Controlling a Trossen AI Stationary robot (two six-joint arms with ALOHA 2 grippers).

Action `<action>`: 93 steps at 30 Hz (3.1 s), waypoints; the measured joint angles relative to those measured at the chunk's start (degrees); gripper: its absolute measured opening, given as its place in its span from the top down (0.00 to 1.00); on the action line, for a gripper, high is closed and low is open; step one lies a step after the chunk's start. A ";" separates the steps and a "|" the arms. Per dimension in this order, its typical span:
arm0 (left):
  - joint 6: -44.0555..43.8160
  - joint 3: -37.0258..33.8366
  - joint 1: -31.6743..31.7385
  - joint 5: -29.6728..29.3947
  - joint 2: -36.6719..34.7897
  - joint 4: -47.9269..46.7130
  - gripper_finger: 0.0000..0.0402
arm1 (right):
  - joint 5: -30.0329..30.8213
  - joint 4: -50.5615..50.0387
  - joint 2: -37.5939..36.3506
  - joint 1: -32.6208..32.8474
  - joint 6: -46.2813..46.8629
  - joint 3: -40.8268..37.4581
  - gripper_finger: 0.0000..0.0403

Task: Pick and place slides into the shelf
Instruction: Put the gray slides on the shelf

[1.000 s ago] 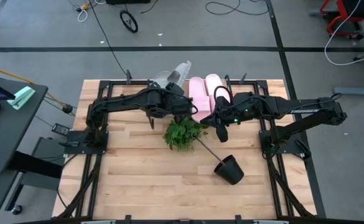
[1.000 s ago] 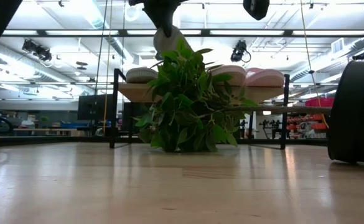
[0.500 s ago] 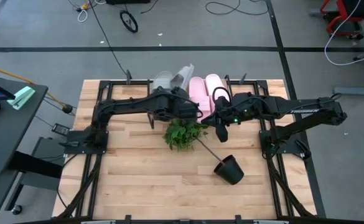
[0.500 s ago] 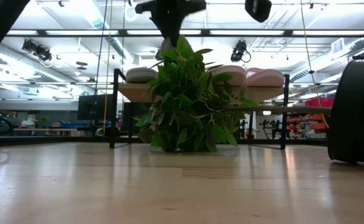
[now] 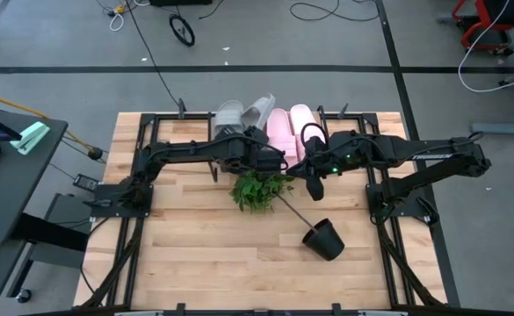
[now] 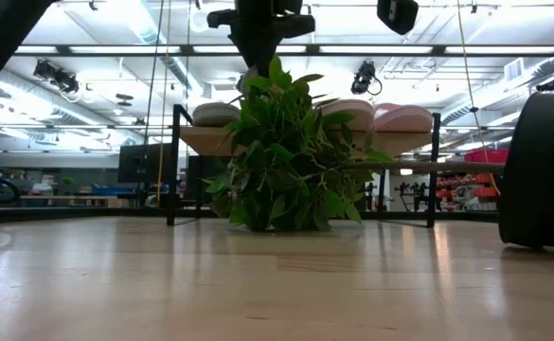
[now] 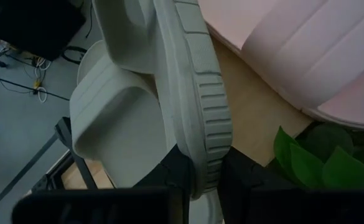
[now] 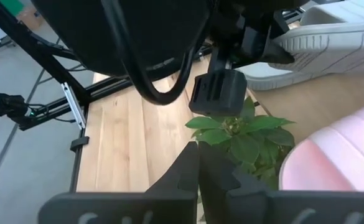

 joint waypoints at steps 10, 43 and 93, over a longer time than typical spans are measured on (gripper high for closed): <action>-0.24 0.00 -0.33 -1.83 -0.20 -0.07 0.87 | 0.02 -1.99 -0.17 0.00 -0.49 0.00 0.98; 0.42 0.00 -0.45 3.78 -0.44 -0.07 0.87 | 0.37 -6.30 -2.30 -0.04 -3.17 -0.02 0.98; 12.55 5.64 -6.73 -7.78 -9.18 -0.11 0.87 | -24.11 28.56 11.94 -39.52 49.69 3.74 0.31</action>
